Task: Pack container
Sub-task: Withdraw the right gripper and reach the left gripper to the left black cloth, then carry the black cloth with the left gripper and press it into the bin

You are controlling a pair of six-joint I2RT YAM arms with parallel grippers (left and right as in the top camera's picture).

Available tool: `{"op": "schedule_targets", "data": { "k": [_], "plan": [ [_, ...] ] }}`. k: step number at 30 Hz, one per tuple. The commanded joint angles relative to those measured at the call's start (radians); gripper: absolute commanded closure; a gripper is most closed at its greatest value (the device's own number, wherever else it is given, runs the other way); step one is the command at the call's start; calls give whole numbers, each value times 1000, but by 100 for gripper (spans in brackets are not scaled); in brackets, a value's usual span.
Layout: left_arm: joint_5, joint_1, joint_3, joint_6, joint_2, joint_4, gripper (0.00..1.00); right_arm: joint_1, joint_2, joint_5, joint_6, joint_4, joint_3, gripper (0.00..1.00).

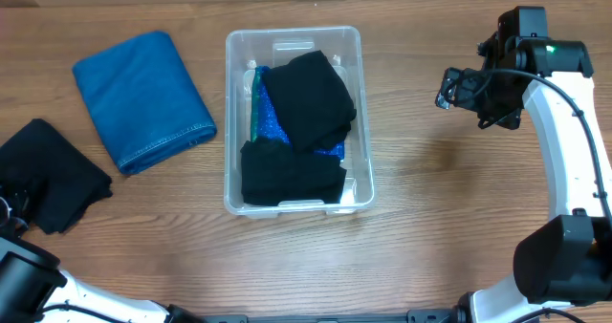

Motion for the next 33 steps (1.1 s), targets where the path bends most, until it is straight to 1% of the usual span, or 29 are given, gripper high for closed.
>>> {"op": "schedule_targets", "data": {
  "k": [1, 2, 3, 4, 6, 8, 9, 11, 13, 16, 19, 21, 23, 25, 26, 27, 28, 29, 31, 33],
  "plan": [
    [200, -3, -3, 12, 50, -11, 72, 3, -1, -1, -4, -3, -3, 0],
    [248, -3, -3, -1, 43, -11, 84, 3, -1, -1, -5, -5, -3, 0],
    [278, -4, -2, -18, 34, -14, 93, 3, -1, -1, -4, -7, -3, 0],
    [315, -4, -2, -34, 17, -16, 96, 3, -1, -1, -4, -10, -3, 0],
    [373, -4, -2, -58, -43, -20, 96, 3, -1, -1, -5, -13, -3, 0],
    [397, -5, -2, -91, -117, -19, 96, 3, -1, 0, -8, -15, -3, 0],
    [421, -12, -2, -137, -209, -13, 96, 3, -1, 0, -9, -16, -3, 0],
    [459, -26, -2, -170, -295, -7, 96, 3, -1, 0, -8, -16, -3, 0],
    [474, -62, -2, -206, -416, -6, 96, 3, -1, -1, -8, -16, -3, 0],
    [474, -157, -2, -213, -574, -11, 96, 3, -1, -1, -8, -17, -3, 0],
    [473, -295, -2, -209, -697, -21, 96, 3, -1, -1, -7, -18, -3, 0],
    [462, -440, -2, -196, -771, -32, 96, 3, -1, -1, -7, -18, -3, 0],
    [460, -587, -2, -150, -815, -52, 96, 3, -1, -2, -7, -18, -3, 0],
    [406, -760, -2, -95, -837, -98, 96, 3, -1, -2, -7, -18, -3, 0],
    [360, -853, -3, -63, -838, -135, 96, 3, -1, -2, -7, -18, -3, 0],
    [327, -908, -3, -45, -837, -157, 96, 3, -1, -2, -7, -19, -3, 0],
    [264, -1007, -3, -6, -827, -193, 96, 3, -1, -2, -7, -22, -3, 0],
    [218, -1078, -3, 24, -816, -213, 96, 3, -1, -2, -7, -22, -3, 0],
    [128, -1231, -3, 83, -772, -239, 96, 3, -1, -2, -7, -22, -3, 0],
    [88, -1348, -3, 132, -719, -238, 96, 3, -1, -2, -7, -22, -3, 0]
  ]
}}
